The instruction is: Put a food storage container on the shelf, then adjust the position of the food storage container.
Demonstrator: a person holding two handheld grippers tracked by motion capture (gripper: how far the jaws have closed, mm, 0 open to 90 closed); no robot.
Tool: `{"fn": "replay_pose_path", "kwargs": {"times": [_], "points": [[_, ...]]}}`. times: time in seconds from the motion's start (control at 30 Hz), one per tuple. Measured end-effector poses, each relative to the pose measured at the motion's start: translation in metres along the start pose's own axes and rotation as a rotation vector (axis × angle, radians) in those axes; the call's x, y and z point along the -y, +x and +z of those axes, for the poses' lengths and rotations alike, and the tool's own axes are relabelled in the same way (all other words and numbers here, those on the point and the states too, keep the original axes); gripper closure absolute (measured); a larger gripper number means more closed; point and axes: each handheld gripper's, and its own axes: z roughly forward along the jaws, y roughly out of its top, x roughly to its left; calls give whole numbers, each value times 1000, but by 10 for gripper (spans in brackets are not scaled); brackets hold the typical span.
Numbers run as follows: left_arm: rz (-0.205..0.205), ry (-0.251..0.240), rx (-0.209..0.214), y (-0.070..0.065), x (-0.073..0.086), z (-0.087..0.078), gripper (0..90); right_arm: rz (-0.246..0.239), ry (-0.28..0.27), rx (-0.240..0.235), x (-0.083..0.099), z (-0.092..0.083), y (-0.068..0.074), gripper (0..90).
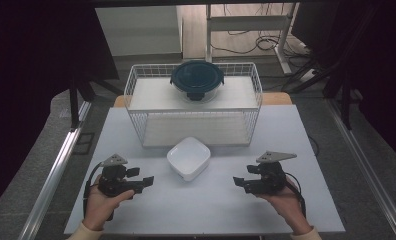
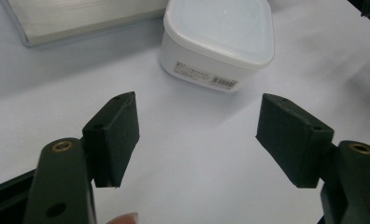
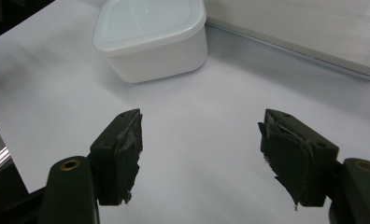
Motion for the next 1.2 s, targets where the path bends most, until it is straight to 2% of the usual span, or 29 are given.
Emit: {"fn": "replay_pose_path", "kwargs": {"times": [0.23,0.33,0.57,0.73,0.9,1.1,1.2], "points": [[-24,-2,-23,5,5,-2,294,4,6,-4,-4,5,-3,292],[-17,-6,-27,4,2,-1,294,2,13,-11,-3,5,-3,292],[1,-12,-40,4,-15,8,318,5,9,-17,-2,2,-1,293],[10,-6,-56,8,-32,18,376,12,26,-16,0,3,-1,290],[17,16,-81,14,-48,29,489,26,28,1,2,1,-3,289],[6,64,-91,25,-62,45,761,39,26,13,4,-2,-5,289],[-2,82,-88,30,-69,56,862,42,35,13,5,-1,-5,289]]}}
